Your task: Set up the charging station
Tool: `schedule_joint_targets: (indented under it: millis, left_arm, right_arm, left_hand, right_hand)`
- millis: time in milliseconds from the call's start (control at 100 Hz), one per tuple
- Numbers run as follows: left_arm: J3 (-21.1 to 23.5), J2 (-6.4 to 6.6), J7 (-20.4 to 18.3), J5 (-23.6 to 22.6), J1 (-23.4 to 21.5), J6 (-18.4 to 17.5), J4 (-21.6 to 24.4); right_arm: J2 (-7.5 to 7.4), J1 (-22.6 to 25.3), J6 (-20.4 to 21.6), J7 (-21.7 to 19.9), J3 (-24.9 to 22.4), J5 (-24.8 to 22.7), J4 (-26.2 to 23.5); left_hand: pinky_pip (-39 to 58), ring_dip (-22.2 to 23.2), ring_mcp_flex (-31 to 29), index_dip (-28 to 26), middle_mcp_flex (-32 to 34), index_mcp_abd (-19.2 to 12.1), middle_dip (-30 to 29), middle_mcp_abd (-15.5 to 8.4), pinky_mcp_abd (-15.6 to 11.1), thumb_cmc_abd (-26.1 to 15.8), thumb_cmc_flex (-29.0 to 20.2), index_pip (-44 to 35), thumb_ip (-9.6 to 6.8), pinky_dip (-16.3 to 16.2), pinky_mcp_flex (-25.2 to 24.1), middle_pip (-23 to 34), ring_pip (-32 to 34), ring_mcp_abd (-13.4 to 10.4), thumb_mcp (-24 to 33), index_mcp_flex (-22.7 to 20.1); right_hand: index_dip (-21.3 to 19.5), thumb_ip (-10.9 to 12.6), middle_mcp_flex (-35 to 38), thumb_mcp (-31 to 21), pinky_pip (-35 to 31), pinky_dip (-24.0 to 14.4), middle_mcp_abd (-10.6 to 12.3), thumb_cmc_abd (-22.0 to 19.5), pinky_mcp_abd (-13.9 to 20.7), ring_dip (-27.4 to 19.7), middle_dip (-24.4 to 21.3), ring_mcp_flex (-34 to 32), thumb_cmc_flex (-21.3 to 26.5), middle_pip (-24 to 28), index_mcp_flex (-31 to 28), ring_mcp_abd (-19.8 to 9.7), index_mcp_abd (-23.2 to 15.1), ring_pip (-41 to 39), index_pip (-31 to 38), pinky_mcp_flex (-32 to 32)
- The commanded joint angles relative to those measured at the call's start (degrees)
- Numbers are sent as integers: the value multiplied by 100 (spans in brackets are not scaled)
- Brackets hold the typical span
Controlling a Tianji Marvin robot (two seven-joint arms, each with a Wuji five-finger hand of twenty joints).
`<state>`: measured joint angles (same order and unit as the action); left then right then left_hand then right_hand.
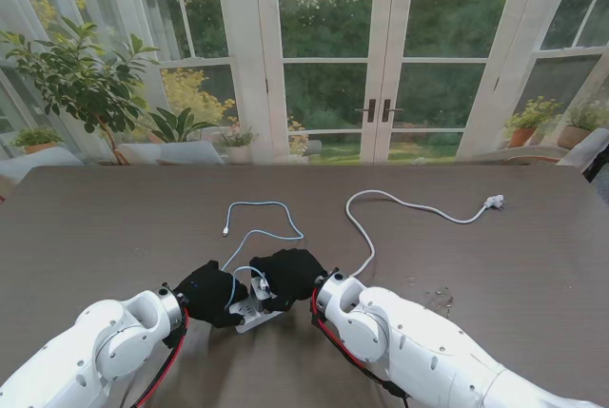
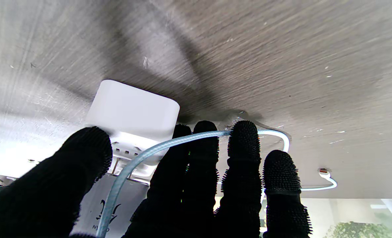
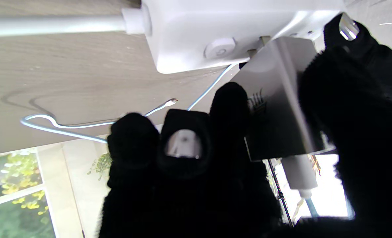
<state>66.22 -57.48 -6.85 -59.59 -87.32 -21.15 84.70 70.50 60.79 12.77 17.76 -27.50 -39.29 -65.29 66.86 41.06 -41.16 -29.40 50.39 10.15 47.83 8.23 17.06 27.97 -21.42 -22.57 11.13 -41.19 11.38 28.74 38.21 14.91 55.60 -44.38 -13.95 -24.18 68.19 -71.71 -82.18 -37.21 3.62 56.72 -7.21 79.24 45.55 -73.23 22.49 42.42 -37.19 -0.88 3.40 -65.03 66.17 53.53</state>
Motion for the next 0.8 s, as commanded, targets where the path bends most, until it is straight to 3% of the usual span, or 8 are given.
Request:
schedule_joint_targets:
  millis: [0, 340, 790]
  left_arm:
    - [-43, 27, -211, -67, -138, 5, -179]
    - [-36, 27, -217, -51, -152, -7, -186]
    - [-5, 36, -283, -26, -206, -52, -168]
  right_arm:
    - [24, 66, 13, -122, 57, -16, -65]
    - [93, 33, 143, -183, 78, 206, 66]
    - [227, 10, 415, -758, -41, 1221, 331]
  left_hand:
    - [-17, -40, 89, -11, -122, 38, -32, -18, 95, 522, -313, -27, -205, -117, -107, 10, -82, 32, -329, 37]
    - [-17, -34, 85, -14, -117, 38, -31, -17, 95, 500, -295, -26, -204, -118, -107, 4, -80, 32, -357, 26]
    - [-10, -28, 70, -12, -116, 29, -32, -28, 100, 464, -261, -18, -202, -120, -84, -3, -75, 21, -397, 30]
  right_hand:
    - [-654, 324, 94, -1086, -212, 45, 119, -875, 357, -3607, 26, -243, 515, 110, -985, -237, -2564, -245, 1179, 170]
    - [-545, 218, 345, -1283, -142, 91, -16, -531, 785, -3467, 62, -259, 600, 152, -1255, -709, -2447, -468, 1189, 664]
    - [-470, 166, 507, -1407, -4, 73, -105, -290, 854, -3476, 74, -261, 686, 43, -1459, -748, -2370, -387, 1151, 813]
